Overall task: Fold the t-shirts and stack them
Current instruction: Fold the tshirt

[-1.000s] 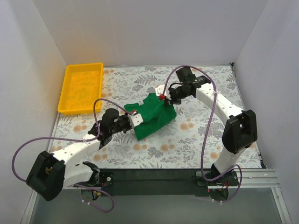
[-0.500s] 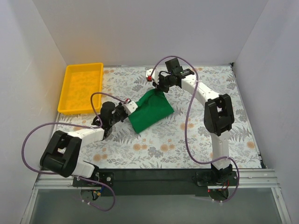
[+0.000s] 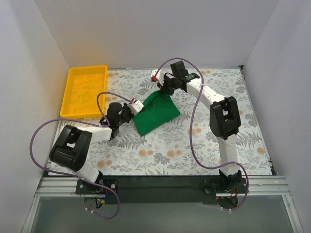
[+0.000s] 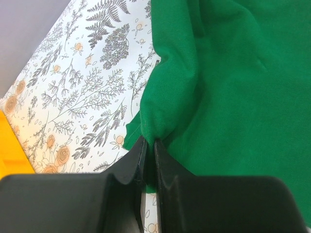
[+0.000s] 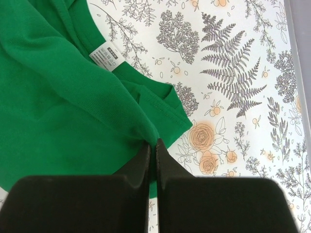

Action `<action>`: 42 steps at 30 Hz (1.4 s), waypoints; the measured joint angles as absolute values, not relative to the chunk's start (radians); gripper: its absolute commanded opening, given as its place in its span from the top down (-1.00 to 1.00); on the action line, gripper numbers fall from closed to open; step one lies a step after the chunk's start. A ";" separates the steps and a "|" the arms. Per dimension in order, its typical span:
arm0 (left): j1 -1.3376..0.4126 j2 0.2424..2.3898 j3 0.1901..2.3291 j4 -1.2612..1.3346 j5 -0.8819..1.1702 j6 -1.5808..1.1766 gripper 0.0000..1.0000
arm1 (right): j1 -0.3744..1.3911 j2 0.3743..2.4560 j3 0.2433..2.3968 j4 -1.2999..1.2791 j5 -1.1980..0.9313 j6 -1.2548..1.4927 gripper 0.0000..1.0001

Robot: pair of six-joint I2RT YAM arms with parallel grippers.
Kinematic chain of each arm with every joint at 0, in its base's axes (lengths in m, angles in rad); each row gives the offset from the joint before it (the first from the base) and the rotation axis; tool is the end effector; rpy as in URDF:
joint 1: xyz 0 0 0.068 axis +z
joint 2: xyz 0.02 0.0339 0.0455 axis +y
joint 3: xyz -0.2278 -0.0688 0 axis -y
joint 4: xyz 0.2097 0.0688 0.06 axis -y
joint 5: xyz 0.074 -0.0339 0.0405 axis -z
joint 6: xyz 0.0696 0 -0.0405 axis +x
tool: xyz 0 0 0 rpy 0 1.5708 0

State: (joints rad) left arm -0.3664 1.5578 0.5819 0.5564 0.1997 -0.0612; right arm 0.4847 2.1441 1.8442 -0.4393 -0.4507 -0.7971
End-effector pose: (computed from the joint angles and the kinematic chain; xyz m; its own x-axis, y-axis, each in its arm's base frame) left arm 0.2883 -0.1254 0.1433 -0.4114 0.0937 -0.9066 0.4961 0.8575 -0.1365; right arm 0.3952 0.2424 0.2082 0.0872 -0.6818 -0.7263 -0.9185 0.2272 -0.3236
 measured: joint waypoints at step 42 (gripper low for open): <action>-0.333 1.778 1.070 -0.023 0.409 -1.082 -0.10 | 0.293 2.088 1.509 -0.316 -0.639 -0.230 -0.27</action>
